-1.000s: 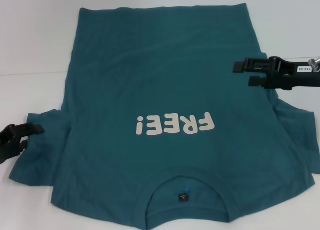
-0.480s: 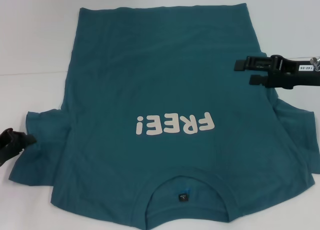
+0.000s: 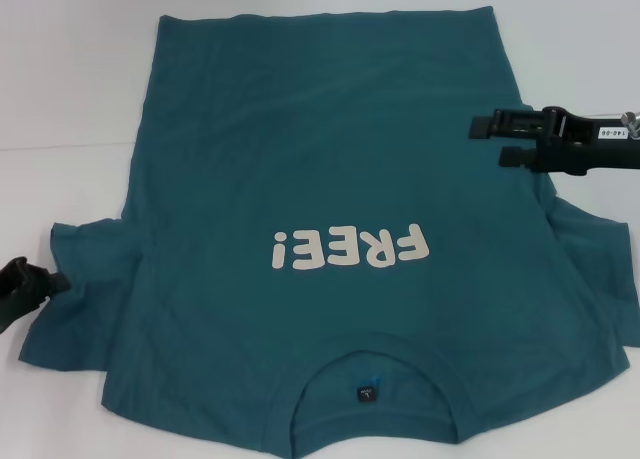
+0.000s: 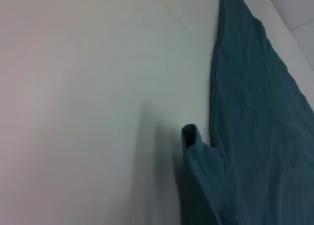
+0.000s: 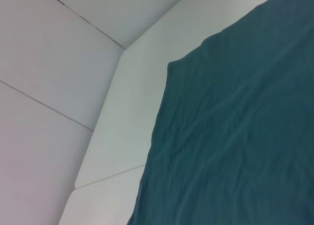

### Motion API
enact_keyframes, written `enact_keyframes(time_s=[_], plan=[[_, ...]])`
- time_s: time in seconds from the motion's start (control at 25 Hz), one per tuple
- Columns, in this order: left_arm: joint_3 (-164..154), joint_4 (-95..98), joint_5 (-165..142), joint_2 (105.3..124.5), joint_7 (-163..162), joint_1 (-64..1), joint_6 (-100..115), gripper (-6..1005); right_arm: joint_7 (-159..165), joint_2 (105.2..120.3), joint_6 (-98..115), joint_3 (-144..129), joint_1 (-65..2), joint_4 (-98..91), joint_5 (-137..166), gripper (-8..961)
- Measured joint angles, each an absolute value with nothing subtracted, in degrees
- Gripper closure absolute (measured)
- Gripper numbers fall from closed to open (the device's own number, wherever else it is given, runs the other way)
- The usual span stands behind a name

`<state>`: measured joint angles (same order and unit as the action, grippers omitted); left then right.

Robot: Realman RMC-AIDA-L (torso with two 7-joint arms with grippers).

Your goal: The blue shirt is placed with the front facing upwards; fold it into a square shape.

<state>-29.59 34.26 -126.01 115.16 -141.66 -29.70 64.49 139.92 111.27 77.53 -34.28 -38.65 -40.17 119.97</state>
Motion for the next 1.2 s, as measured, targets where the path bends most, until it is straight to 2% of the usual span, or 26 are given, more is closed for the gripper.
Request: enact_keyframes(time_s=[0.4,1.04,1.2], plan=[[-27.3,38.2,-127.1,112.91,-143.5,-29.5,67.8,1000,139.9,111.27,77.7,-34.2,-38.7,-40.2,119.9,57],[-27.4,42.5,-132.9,110.85,-148.0,-32.5,70.6,999,139.9,111.27,78.1,-34.3,-38.7,-40.2,119.9,58],[-28.1,43.3,-133.5,110.89,-148.4,-33.5,73.7,1000,139.9,111.31,78.1,-34.3,-38.7,-40.2,119.9,58]])
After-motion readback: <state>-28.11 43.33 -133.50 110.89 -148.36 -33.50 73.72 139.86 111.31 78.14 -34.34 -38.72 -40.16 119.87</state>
